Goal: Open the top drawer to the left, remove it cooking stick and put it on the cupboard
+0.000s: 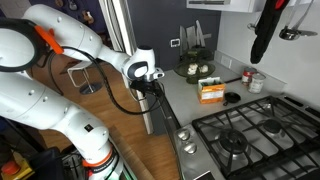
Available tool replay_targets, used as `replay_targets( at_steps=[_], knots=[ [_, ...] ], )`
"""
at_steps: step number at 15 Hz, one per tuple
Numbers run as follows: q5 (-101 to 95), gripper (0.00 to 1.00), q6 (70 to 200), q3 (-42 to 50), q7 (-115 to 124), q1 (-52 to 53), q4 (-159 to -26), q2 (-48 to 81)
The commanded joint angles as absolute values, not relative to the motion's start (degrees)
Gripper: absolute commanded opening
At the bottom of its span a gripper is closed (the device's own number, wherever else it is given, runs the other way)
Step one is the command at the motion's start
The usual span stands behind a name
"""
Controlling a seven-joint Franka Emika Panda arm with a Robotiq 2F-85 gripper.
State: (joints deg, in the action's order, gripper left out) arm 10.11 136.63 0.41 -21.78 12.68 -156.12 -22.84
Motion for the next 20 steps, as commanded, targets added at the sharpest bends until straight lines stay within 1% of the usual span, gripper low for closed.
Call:
replay_targets(
  at_steps=[1, 4, 5, 10, 11, 12, 20],
  knots=[
    [17.8, 1.0, 143.6, 2.4, -32.7, 18.4, -156.7, -18.0],
    [26.9, 1.0, 150.2, 4.1, -45.6, 23.8, -156.9, -14.4],
    [29.7, 1.0, 152.7, 6.0, -49.9, 26.8, -156.8, -13.3],
    [44.1, 1.0, 159.8, 8.9, -71.7, 33.6, -154.3, -8.0],
    [40.7, 1.0, 157.0, 2.9, -65.3, 26.7, -155.5, -10.4],
    [41.5, 1.0, 158.6, 7.6, -67.7, 31.9, -155.2, -9.6],
    [42.5, 1.0, 158.8, 8.1, -70.1, 32.6, -154.3, -8.5]
  ],
)
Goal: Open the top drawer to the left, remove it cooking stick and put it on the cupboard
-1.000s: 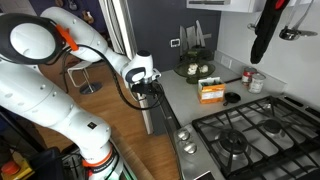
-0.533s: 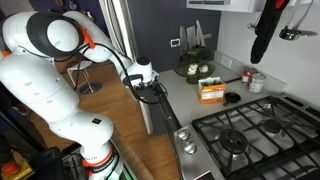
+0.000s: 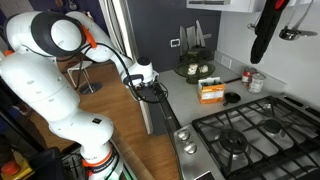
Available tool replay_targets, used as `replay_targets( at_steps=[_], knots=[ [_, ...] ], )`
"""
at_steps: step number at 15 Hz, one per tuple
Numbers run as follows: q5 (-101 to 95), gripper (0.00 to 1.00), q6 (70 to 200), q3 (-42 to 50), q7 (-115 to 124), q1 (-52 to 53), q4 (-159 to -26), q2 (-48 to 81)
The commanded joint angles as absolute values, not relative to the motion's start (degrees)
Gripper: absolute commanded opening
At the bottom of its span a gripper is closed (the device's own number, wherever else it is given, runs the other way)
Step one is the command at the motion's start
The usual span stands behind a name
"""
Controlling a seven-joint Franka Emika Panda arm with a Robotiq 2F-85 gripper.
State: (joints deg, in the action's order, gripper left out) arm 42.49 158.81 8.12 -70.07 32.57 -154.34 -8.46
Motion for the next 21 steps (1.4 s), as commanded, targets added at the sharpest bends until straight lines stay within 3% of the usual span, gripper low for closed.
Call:
replay_targets(
  at_steps=[1, 21],
  knots=[
    [42.5, 1.0, 158.8, 8.1, -70.1, 32.6, -154.3, -8.5],
    [46.8, 1.0, 174.5, 5.4, -86.3, 34.1, -152.5, 5.7]
  ],
)
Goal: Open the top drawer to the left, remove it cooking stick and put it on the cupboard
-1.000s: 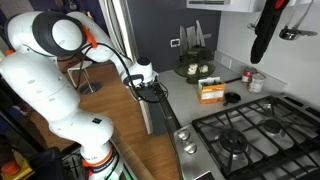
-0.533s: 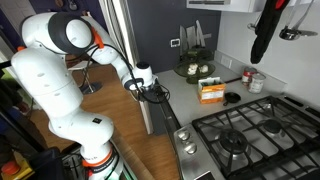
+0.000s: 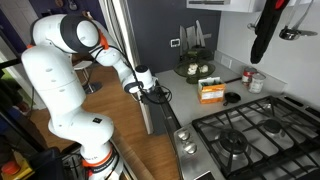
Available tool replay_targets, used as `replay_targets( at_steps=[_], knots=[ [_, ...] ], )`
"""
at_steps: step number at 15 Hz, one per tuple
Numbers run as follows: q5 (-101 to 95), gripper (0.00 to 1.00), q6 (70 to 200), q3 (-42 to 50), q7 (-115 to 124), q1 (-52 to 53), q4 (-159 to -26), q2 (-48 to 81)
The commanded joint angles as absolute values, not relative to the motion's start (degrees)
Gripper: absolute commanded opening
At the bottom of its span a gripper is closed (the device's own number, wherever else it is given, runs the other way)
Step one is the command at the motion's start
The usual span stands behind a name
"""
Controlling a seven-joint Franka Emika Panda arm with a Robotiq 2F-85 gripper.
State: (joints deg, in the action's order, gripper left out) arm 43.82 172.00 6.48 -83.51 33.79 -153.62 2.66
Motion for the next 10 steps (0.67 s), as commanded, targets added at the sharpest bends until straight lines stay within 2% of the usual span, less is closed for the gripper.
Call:
replay_targets(
  at_steps=[1, 10],
  knots=[
    [47.3, 1.0, 174.8, 5.1, -86.7, 34.1, -152.3, 6.4],
    [49.2, 1.0, 182.6, 1.7, -87.0, 32.6, -150.7, 11.5]
  ],
)
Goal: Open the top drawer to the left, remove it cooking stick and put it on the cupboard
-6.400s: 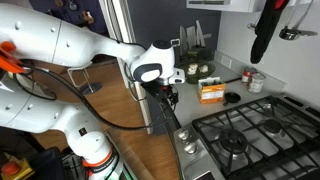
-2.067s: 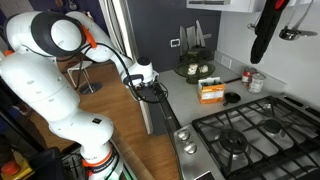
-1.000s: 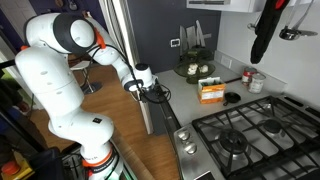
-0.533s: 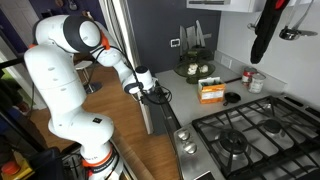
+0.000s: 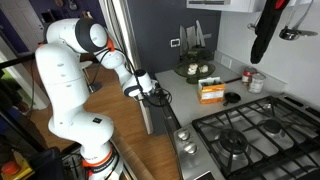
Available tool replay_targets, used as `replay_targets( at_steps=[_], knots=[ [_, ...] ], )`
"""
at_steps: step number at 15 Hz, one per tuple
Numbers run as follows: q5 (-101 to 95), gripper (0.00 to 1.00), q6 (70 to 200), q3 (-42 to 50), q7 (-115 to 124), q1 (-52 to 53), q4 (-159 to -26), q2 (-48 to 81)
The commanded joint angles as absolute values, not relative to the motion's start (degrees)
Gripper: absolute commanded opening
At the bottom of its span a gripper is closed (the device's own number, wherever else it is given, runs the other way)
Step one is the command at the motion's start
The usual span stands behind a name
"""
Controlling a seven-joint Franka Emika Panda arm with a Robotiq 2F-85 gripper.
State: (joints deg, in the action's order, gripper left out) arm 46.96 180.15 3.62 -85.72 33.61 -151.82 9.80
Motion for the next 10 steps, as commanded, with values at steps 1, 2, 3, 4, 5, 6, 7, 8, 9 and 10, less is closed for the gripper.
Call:
replay_targets(
  at_steps=[1, 2, 3, 4, 5, 6, 7, 8, 9, 10],
  knots=[
    [49.1, 1.0, 183.2, 1.4, -86.8, 32.4, -150.6, 12.0],
    [48.8, 1.0, 182.5, 1.3, -86.6, 32.1, -150.5, 12.3],
    [48.4, 1.0, 182.2, 1.6, -86.1, 32.4, -150.7, 12.6],
    [47.3, 1.0, 181.3, 2.9, -85.4, 33.0, -151.3, 12.8],
    [46.6, 1.0, 181.4, 4.0, -84.7, 33.7, -151.8, 13.4],
    [35.8, 1.0, 182.2, -0.3, -76.2, 27.3, -153.7, 13.3],
    [32.8, 1.0, 182.0, 0.1, -74.6, 26.6, -154.4, 14.0],
    [36.0, 1.0, 179.7, 8.1, -77.3, 34.2, -154.3, 14.6],
    [33.0, 1.0, 179.6, 10.5, -75.8, 35.6, -155.1, 14.8],
    [31.3, 1.0, 179.2, 14.4, -75.2, 38.7, -155.8, 15.4]
  ],
)
